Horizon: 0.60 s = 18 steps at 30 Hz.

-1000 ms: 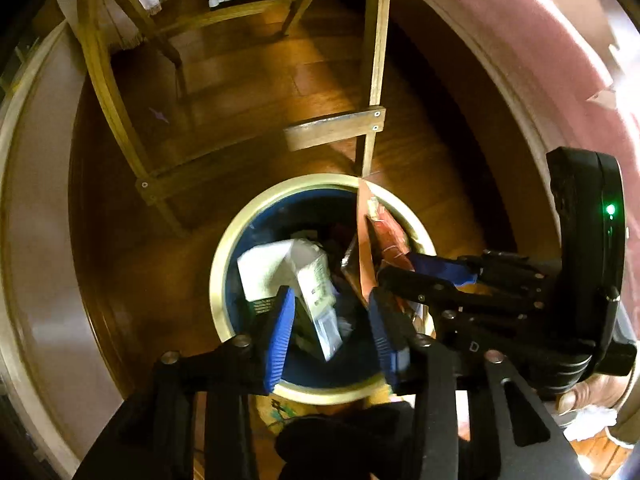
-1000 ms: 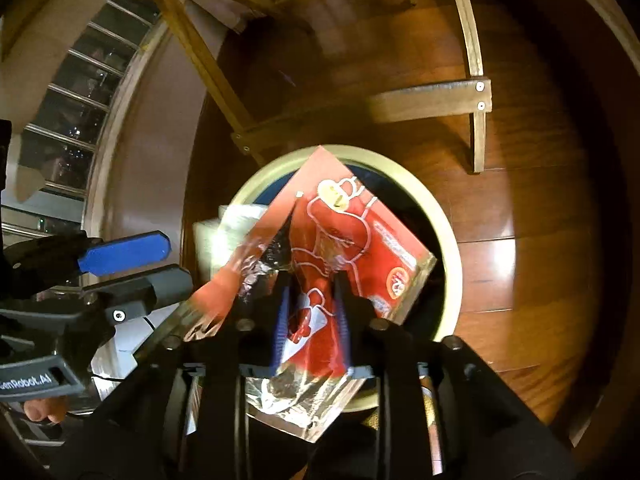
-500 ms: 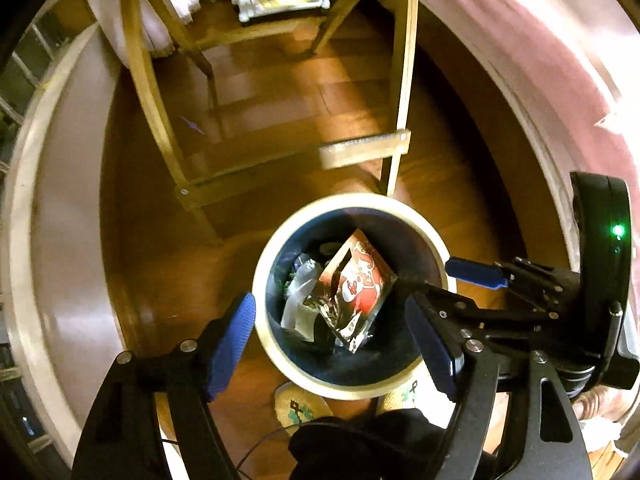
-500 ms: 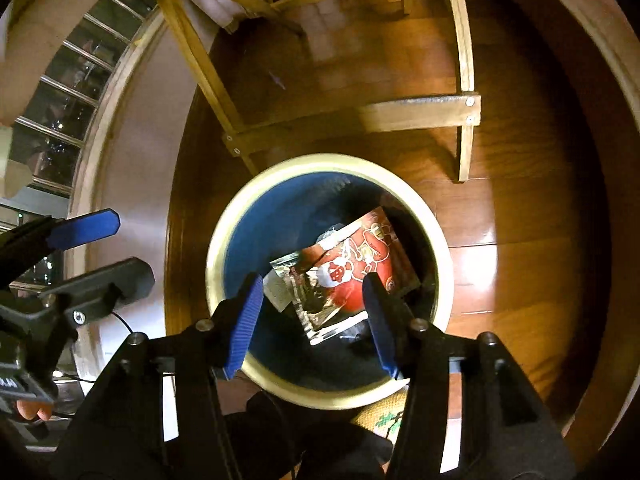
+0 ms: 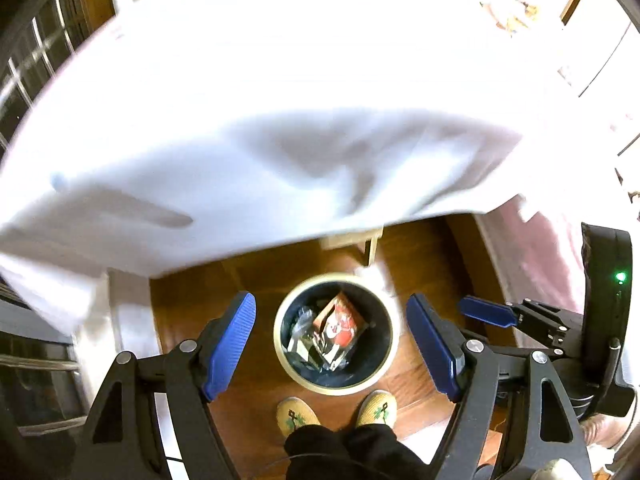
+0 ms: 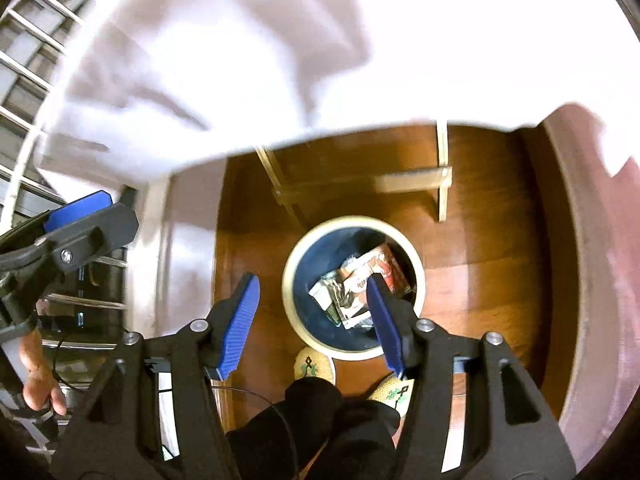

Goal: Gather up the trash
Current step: 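Raise both tools back over the table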

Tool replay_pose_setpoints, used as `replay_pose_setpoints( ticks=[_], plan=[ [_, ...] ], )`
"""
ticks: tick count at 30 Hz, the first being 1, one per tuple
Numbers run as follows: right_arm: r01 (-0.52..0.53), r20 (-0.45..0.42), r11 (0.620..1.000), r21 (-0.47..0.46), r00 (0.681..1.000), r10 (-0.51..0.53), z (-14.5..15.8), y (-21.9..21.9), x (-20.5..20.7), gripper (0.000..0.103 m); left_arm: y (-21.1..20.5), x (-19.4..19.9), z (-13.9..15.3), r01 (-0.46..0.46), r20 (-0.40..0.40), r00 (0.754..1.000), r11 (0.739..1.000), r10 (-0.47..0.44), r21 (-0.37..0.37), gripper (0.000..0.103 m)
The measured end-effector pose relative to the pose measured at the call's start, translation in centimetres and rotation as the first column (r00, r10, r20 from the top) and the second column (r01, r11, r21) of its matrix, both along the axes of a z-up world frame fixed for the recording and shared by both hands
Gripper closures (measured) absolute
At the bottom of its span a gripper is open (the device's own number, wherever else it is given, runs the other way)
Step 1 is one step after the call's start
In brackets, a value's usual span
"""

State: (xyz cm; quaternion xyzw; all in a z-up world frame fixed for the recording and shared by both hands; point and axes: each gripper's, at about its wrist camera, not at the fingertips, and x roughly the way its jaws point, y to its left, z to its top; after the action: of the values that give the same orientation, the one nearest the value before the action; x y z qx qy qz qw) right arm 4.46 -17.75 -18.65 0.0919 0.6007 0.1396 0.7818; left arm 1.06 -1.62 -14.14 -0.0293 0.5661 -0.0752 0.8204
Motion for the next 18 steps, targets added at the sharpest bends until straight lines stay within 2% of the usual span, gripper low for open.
replay_pose_setpoints(
  ticks=[9, 15, 18],
  plan=[
    [-0.042, 0.139, 0.999, 0.008, 0.989, 0.04, 13.3, -0.2, 0.8, 0.046, 0.1, -0.4, 14.0, -0.027, 0.11, 0.994, 0.999, 0.023, 0.036, 0.024],
    [-0.065, 0.251, 0.998, 0.017, 0.966, 0.059, 20.0, -0.7, 1.9, 0.045, 0.6, -0.2, 21.4, -0.109, 0.193, 0.977, 0.991, 0.093, 0.076, 0.024],
    [-0.08, 0.295, 0.997, 0.015, 0.953, 0.072, 22.7, -1.2, 3.0, 0.044, 1.2, -0.1, 23.9, -0.154, 0.222, 0.966, 0.985, 0.135, 0.072, 0.024]
  ],
)
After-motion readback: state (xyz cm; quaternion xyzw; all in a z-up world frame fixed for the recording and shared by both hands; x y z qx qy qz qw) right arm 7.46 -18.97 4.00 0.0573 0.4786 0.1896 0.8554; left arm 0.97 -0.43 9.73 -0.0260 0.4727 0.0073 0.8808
